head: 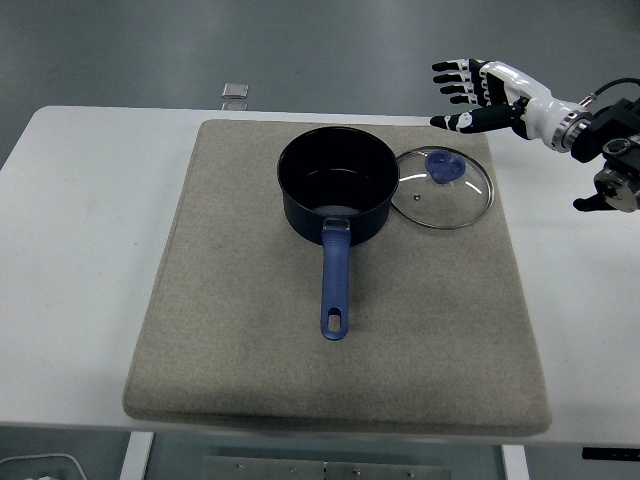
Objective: Lift the pot lid and place it to the right of the pot.
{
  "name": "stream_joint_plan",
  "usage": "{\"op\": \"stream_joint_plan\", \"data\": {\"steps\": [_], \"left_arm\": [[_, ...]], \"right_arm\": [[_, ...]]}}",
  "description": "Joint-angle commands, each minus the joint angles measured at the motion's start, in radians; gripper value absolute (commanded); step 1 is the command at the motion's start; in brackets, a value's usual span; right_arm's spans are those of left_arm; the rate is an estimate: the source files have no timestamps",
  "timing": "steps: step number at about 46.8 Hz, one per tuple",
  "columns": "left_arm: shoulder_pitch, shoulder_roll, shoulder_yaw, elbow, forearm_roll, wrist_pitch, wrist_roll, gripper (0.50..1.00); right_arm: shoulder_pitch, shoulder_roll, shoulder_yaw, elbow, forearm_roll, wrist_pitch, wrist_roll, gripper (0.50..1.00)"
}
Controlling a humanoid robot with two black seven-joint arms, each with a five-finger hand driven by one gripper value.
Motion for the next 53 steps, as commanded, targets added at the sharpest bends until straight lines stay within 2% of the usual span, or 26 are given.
{"op": "stream_joint_plan", "data": {"steps": [1,7,13,22,28,34,36,37,45,50,53], "left_arm": [[0.000,0.000,0.000,0.000,0.002,0.000,0.000,1.000],[0.000,0.000,0.000,0.000,0.000,0.000,0.000,1.000],[0.000,0.000,0.000,0.000,0.000,0.000,0.000,1.000],[0.000,0.000,0.000,0.000,0.000,0.000,0.000,1.000],[0.000,0.000,0.000,0.000,0.000,0.000,0.000,1.000],[0.000,0.000,0.000,-0.001,0.000,0.000,0.000,1.000],[0.000,0.000,0.000,-0.001,0.000,0.002,0.000,1.000],[0.000,0.000,0.000,0.000,0.000,0.000,0.000,1.000],[0.000,0.000,0.000,0.000,0.000,0.000,0.000,1.000],[0.000,0.000,0.000,0.000,0.000,0.000,0.000,1.000],[0.000,0.000,0.000,0.000,0.000,0.000,0.000,1.000]], "right_arm": [[0.000,0.009,0.002,-0.003,0.055,0.043,-0.003,0.866],[-0.003,0.014,0.041,-0.034,0.157,0.112,-0.010,0.866],[-0.032,0.038,0.096,-0.087,0.269,0.169,-0.059,0.864],[-0.057,0.055,0.159,-0.116,0.442,0.173,-0.167,0.866],[-0.064,0.057,0.162,-0.116,0.562,0.167,-0.205,0.866],[-0.071,0.060,0.162,-0.116,0.612,0.169,-0.202,0.872],[-0.075,0.061,0.162,-0.116,0.614,0.164,-0.199,0.913],[-0.077,0.061,0.163,-0.116,0.614,0.166,-0.197,0.915],[-0.081,0.061,0.167,-0.109,0.602,0.179,-0.197,0.915],[-0.081,0.061,0.167,-0.103,0.602,0.218,-0.196,0.915],[-0.081,0.061,0.167,-0.101,0.602,0.221,-0.196,0.915]]}}
